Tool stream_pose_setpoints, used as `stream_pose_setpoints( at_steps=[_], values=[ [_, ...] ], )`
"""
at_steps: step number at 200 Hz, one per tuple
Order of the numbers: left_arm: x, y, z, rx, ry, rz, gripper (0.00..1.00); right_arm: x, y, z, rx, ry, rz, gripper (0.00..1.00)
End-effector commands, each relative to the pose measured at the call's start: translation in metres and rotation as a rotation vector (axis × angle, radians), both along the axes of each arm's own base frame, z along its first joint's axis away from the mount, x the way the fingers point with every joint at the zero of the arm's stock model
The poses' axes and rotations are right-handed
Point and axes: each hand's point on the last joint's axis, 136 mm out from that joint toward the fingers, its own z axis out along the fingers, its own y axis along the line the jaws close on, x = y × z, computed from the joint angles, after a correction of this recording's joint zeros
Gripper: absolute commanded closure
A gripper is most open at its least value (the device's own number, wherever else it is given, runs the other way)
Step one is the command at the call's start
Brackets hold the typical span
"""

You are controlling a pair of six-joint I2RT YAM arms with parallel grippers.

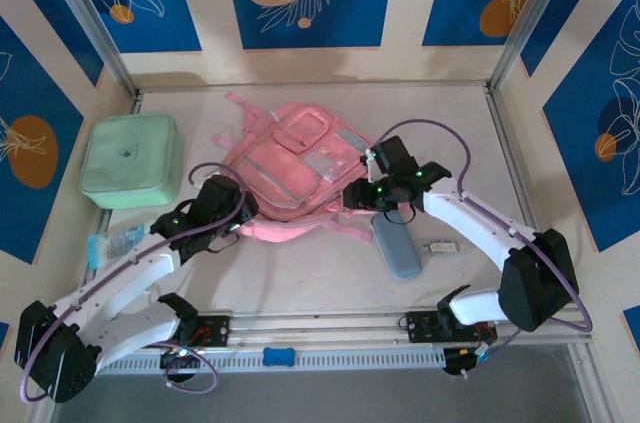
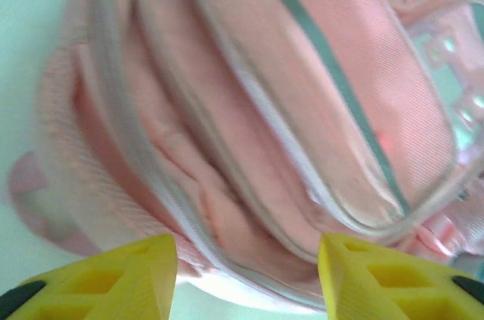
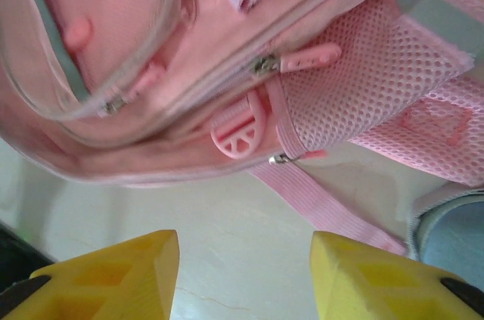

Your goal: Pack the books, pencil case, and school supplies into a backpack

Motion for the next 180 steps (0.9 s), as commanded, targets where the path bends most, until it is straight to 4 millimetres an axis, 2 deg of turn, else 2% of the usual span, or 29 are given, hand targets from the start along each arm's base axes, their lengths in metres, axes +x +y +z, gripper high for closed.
stream_pose_setpoints(
  at_steps=[1,27,55,78,110,151,163,180],
  values=[
    [-0.001,-0.024,0.016,0.015,-0.02,-0.089,0.47,0.009,0.015,0.009,0.167,0.127,-0.075,0.5],
    [0.003,-0.071,0.016,-0.041,-0.014,-0.196,0.47,0.035,0.017,0.001,0.163,0.178,-0.171,0.5],
    [0.009,-0.112,0.004,-0.036,0.007,-0.279,0.48,0.062,0.023,-0.011,0.189,0.225,-0.25,0.52],
    [0.009,-0.13,-0.017,-0.007,0.062,-0.331,0.51,0.08,0.02,-0.027,0.125,0.229,-0.284,0.54],
    [-0.003,-0.122,-0.059,0.037,0.149,-0.323,0.56,0.091,0.011,-0.056,0.067,0.271,-0.336,0.54],
    [-0.02,-0.101,-0.098,0.076,0.219,-0.295,0.58,0.103,0.01,-0.079,0.009,0.249,-0.335,0.54],
    [-0.024,-0.093,-0.109,0.098,0.24,-0.279,0.61,0.106,0.011,-0.081,0.008,0.237,-0.33,0.57],
    [-0.024,-0.088,-0.12,0.101,0.255,-0.26,0.62,0.109,0.016,-0.08,0.034,0.223,-0.316,0.69]
  ],
)
